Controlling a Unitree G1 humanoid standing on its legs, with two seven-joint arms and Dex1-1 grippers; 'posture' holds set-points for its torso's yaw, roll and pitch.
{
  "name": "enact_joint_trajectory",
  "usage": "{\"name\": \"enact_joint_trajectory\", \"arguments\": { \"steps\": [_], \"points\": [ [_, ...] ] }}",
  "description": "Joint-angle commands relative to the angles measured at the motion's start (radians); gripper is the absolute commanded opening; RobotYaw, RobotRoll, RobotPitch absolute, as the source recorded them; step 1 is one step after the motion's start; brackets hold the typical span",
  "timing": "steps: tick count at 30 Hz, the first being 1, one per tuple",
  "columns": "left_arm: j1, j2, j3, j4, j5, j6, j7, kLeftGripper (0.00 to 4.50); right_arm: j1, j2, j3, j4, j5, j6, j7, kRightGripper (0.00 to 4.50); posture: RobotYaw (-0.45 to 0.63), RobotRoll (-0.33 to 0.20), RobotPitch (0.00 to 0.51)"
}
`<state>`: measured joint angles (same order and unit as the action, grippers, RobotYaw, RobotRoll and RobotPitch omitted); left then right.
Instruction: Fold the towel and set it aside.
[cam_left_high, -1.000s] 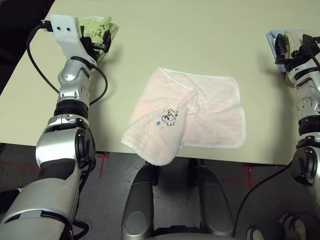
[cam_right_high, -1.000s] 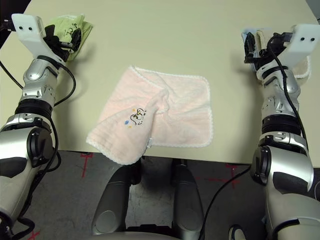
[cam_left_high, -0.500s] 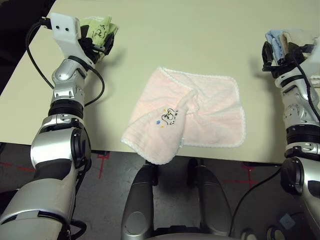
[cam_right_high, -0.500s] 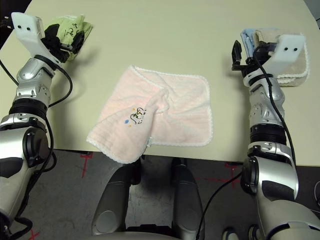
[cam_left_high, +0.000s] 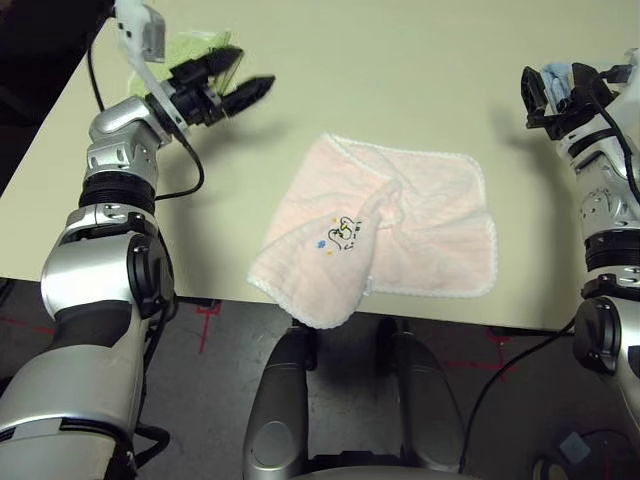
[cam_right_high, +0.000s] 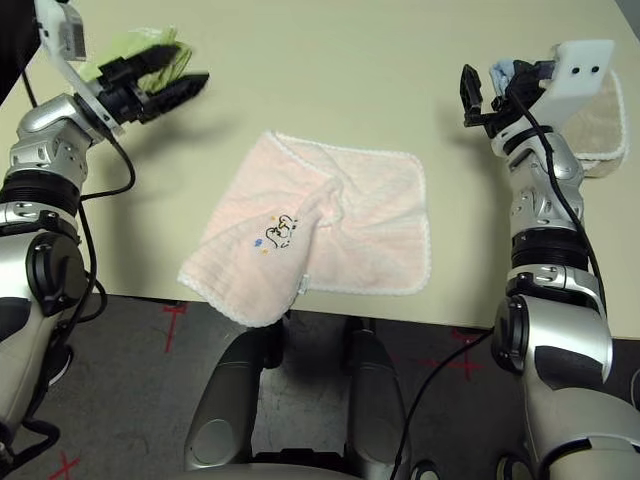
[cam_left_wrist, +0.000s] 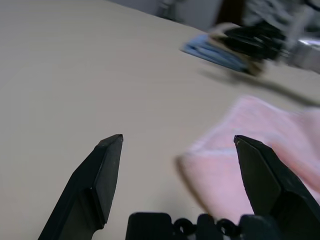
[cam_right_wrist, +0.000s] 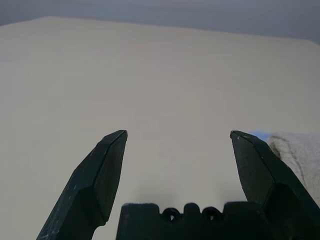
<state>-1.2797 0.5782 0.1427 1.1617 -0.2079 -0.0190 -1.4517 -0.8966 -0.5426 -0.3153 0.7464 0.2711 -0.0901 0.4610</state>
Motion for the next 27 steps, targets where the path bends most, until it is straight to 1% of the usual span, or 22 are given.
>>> {"name": "enact_joint_trajectory", "arguments": {
  "steps": [1,6,12,14,18,22,27],
  "points": [
    [0.010,0.021,-0.046,-0.004,0.043,-0.047,-0.100,4.50,0.020,-0.035,0.006,-0.016,-0.006,0.020,0.030,4.49,-0.06,0.000,0.400],
    [0.044,0.027,-0.081,-0.009,0.079,-0.177,-0.146,4.50,0.008,-0.059,0.046,-0.055,-0.004,0.085,0.117,4.49,-0.07,0.000,0.407],
    [0.068,0.043,-0.128,-0.029,0.062,-0.242,-0.163,4.50,-0.018,-0.128,0.150,-0.155,0.029,0.373,0.363,4.49,-0.06,0.000,0.415],
    [0.072,0.047,-0.141,-0.039,0.049,-0.249,-0.163,4.50,-0.045,-0.162,0.194,-0.160,0.020,0.465,0.439,4.49,-0.06,0.000,0.417],
    [0.085,0.058,-0.165,-0.071,0.017,-0.253,-0.163,4.50,-0.154,-0.203,0.296,-0.104,-0.014,0.649,0.569,4.49,-0.04,0.000,0.421],
    [0.111,0.068,-0.187,-0.124,-0.024,-0.233,-0.163,4.50,-0.235,-0.204,0.398,-0.059,-0.071,0.682,0.689,4.49,-0.02,0.000,0.421],
    [0.136,0.081,-0.206,-0.177,-0.062,-0.205,-0.163,4.50,-0.238,-0.210,0.459,-0.077,-0.118,0.668,0.765,4.49,0.00,0.000,0.424]
  ]
}}
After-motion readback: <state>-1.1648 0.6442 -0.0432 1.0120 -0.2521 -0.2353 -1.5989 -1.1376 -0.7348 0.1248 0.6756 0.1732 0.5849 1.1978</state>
